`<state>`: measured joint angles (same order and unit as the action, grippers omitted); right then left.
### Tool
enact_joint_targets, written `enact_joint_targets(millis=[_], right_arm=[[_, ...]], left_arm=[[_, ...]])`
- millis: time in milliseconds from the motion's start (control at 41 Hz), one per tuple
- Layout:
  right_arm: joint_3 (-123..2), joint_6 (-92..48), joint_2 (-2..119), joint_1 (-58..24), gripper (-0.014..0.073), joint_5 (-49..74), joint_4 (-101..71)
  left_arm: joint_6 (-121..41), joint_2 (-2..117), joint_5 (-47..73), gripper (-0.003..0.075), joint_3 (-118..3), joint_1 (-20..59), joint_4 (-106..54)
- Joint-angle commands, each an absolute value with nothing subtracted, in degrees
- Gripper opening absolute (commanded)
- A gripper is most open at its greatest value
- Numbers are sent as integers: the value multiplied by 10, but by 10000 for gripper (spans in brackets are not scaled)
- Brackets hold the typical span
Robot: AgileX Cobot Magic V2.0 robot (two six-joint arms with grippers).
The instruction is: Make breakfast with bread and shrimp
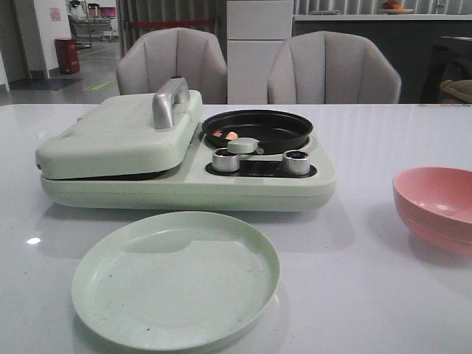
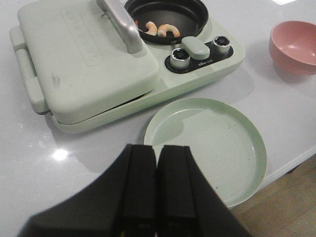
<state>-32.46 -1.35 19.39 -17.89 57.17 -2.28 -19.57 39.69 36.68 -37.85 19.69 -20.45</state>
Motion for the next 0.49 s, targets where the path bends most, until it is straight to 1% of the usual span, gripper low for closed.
enact_joint_targets(millis=[0,171,268,463], right_arm=[[-339,-14,199,-179,8,532,-22],[-339,-14,199,-179,8,532,-22],[-339,-14,199,-179,8,532,-22],[-339,-14,199,-179,8,532,-23]], left_arm=[[-188,396,334,100,-394,196,-214],[-188,396,334,100,-394,196,-214],[-199,372,328,100,-385,192,-149],[-199,263,243,100,-300,115,-99]])
